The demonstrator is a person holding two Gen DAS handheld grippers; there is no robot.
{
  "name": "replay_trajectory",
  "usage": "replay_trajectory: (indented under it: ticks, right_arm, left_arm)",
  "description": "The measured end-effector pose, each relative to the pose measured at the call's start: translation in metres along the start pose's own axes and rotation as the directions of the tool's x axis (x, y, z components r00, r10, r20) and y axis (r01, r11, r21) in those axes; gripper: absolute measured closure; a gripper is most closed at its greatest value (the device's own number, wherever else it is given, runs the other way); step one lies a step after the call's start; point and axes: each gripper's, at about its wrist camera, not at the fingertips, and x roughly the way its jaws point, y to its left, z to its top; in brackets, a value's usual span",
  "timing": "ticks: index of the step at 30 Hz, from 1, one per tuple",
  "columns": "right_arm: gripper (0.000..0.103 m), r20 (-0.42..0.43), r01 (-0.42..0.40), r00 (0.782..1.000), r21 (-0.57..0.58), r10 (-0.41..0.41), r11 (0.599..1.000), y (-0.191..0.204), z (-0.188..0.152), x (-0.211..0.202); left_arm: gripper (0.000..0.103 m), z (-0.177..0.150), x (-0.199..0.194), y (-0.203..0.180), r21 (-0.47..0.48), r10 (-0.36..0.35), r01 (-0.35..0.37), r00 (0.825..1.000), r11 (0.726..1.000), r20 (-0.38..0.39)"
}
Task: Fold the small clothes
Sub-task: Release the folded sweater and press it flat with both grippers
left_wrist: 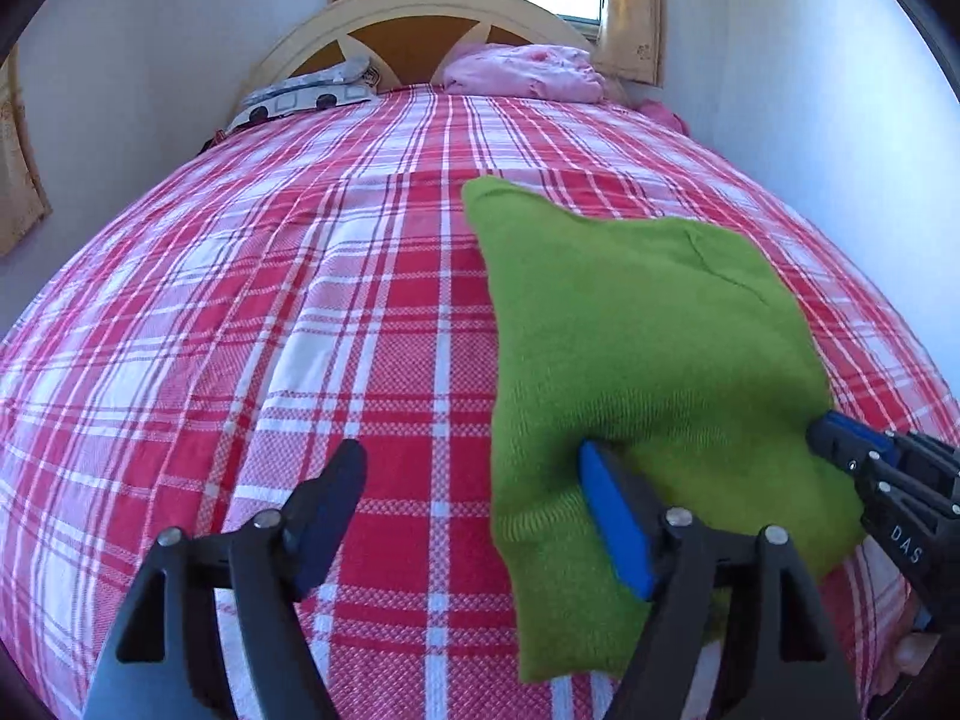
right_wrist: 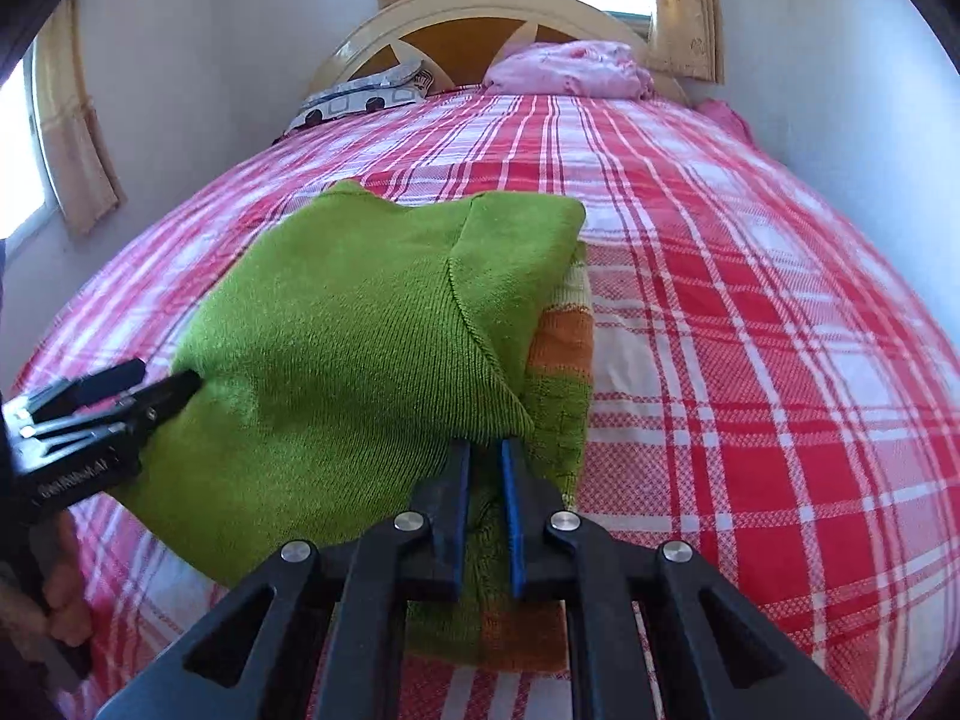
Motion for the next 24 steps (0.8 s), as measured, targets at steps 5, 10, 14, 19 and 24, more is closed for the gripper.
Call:
replay_trajectory:
  ticks: [5, 10, 14, 19, 24]
  right_arm:
    - [0.078, 0.014, 0.059, 0.998, -0.04, -0.059, 0.997, 0.01, 0.001, 0.0]
    - [0.048, 0.041, 0.015, 0.999, 0.152, -0.022, 0.988, -0.015, -0.015, -0.031]
    - [0.048, 0.078, -0.001, 0.997, 0.236, -0.017, 0.972, -0.029, -0.027, -0.056]
    - [0.048, 0.118, -0.012, 0.993, 0.222, -0.015, 0.975, -0.019, -0.018, -0.072]
    - [0.048, 0.097, 0.002, 0.995, 0.126, -0.015, 0.992, 0.002, -0.005, -0.067]
  left_arm:
    - [0.027, 0.001, -0.009, 0.005, 0.009, 0.014, -0.014, 1.0, 1.0, -0.008]
    - [0.027, 0.001, -0.018, 0.015, 0.02, 0.056, -0.056, 0.998, 0.998, 0.017]
    - [0.027, 0.002, -0.015, 0.022, -0.005, 0.041, -0.041, 0.999, 0.999, -0.005]
    - [0.027, -0.001, -0.02, 0.027, -0.001, 0.025, -0.026, 1.0, 1.0, -0.013]
    - [0.027, 0.001, -0.02, 0.04, -0.02, -0.071, 0.07, 0.995, 0.997, -0.069]
